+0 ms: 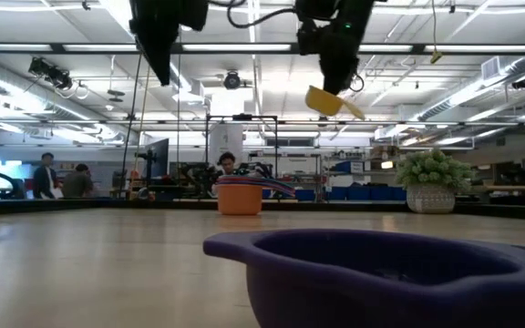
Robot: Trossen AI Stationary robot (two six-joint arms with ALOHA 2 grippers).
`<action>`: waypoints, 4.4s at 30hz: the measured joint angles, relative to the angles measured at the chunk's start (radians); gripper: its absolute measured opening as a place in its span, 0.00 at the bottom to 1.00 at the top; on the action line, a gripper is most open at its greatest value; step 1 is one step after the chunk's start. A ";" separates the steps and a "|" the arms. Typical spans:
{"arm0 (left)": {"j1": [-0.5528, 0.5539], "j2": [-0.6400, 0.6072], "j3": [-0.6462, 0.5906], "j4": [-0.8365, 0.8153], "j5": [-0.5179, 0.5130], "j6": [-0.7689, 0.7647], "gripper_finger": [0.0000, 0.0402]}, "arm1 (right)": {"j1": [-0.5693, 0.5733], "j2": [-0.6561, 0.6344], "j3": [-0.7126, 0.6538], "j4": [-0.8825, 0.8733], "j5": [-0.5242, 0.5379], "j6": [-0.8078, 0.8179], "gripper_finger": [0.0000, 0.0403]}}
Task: Nest measuring cups in basket
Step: Stack the yellow measuring cup on top of the blue measuring cup
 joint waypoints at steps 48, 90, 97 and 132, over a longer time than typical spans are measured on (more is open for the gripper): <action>0.217 0.268 -0.656 1.440 0.099 0.434 0.00 | 0.001 -0.055 0.151 -0.091 0.060 -0.047 0.03; 0.003 -0.357 -0.655 0.822 0.066 -0.013 0.00 | -0.031 0.481 0.386 0.101 -0.058 -0.653 0.03; 0.003 -0.357 -0.655 0.818 0.065 -0.012 0.00 | -0.031 0.568 0.473 0.024 -0.061 -0.652 0.03; 0.003 -0.356 -0.655 0.816 0.065 -0.013 0.00 | -0.014 0.594 0.498 0.019 -0.003 -0.697 0.34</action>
